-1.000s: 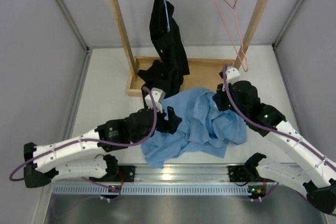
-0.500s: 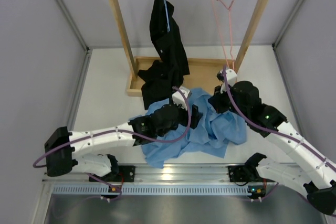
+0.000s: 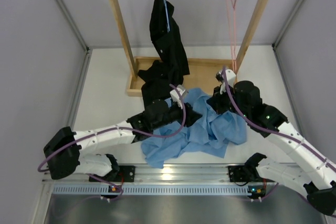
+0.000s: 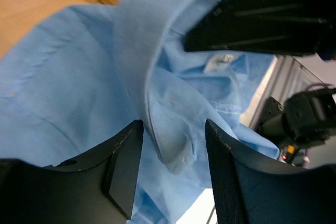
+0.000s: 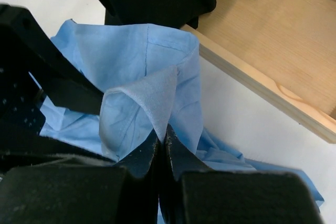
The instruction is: Place the shirt on the hanger
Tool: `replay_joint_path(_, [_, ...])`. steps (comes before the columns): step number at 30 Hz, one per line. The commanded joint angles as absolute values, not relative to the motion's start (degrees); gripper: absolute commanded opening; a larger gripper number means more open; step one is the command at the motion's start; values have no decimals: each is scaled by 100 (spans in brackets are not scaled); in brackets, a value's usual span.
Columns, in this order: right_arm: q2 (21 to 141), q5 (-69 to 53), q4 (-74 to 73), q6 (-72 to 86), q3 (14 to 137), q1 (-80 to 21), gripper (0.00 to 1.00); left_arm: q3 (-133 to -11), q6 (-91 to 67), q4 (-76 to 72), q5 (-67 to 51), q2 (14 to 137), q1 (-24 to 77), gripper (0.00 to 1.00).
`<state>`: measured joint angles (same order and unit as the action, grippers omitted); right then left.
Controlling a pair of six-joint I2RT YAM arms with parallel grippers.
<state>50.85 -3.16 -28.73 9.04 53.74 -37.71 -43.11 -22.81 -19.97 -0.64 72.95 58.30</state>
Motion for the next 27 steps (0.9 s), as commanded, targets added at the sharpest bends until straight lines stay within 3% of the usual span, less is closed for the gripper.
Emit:
replay_joint_path(1, [4983,-299,-2505,896,5757,-3683,0,-4114,-2320,-3014,-834,7356,5853,55])
replay_joint_path(4, [5010,-290,-2522,905,5809,-3683,0,-4035,-2312,-3146,-906,7339,5845,55])
replay_joint_path(8, [5019,-465,-2514,914,5819,-3665,0,-4008,-2154,-3155,-668,7242,5845,40])
replay_joint_path(18, [4940,-782,-2505,967,5774,-3639,0,-4148,-1890,-3428,-624,7462,5845,39])
replay_joint_path(19, [4931,-782,-2514,967,5783,-3630,0,-4166,-1881,-3428,-607,7523,5836,33])
replay_joint_path(20, [4913,-774,-2514,967,5783,-3621,0,-4175,-1890,-3428,-580,7541,5845,3])
replay_joint_path(23, [4860,-572,-2549,949,5783,-3577,0,-4201,-1942,-3262,-388,7419,5845,0])
replay_joint_path(27, [4878,375,-2768,1002,5845,-3560,0,-4534,-2083,-1678,385,7076,5862,0])
